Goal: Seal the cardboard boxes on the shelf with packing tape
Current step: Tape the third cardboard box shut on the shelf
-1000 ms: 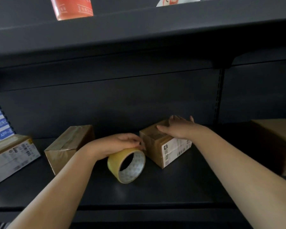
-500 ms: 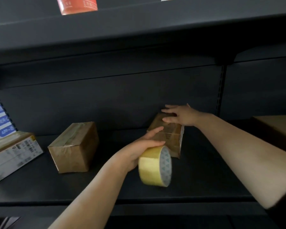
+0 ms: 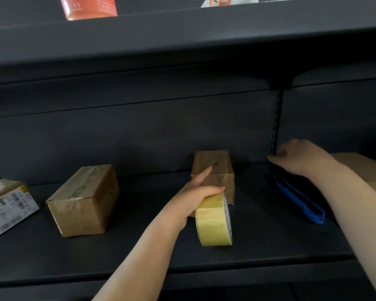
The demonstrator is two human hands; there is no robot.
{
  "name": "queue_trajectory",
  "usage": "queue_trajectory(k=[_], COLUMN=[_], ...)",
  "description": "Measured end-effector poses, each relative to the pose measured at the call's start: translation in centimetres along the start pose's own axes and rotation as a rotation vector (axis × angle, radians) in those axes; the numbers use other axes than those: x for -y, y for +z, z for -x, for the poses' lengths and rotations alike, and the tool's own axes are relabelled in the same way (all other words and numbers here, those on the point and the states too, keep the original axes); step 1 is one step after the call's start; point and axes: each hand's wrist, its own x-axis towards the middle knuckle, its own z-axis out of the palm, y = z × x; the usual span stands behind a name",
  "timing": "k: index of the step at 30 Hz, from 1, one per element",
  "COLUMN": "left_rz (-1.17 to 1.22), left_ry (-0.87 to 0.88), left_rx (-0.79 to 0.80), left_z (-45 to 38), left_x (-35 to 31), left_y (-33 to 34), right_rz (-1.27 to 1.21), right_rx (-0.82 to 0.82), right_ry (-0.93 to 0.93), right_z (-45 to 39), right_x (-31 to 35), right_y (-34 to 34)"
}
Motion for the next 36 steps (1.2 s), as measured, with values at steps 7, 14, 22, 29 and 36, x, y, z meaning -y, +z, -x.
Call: queue_trajectory(k=[7,14,22,29,36], left_rz=[0.015,0.092,0.167,0.168,0.156], left_ry=[0.036,0.035,0.027,0.041,0.036], left_rx=[-0.017,-0.001,-0.004,-0.013,-0.025], left_z=[-0.1,-0.5,-0.7,-0.7,-0.9], left_x=[0.2,0.5,0.9,0.9,0.8], left_y=[0.2,0.1,0.2,0.4,0.2], right_rz=[0.152,-0.027,-0.16,0.284,0.371], right_rx=[0.331,0.343,0.11,-0.051,-0.057], right_ry=[0.188,0.24,-0.292,-0.563,-0.582], right_z=[1.3,1.6,4.7,6.3,6.1], right_x=[-1.9,-2.2,-0.5,2.8,3.8], right_y=[4.7,5.2,2.6,-0.4,0.0])
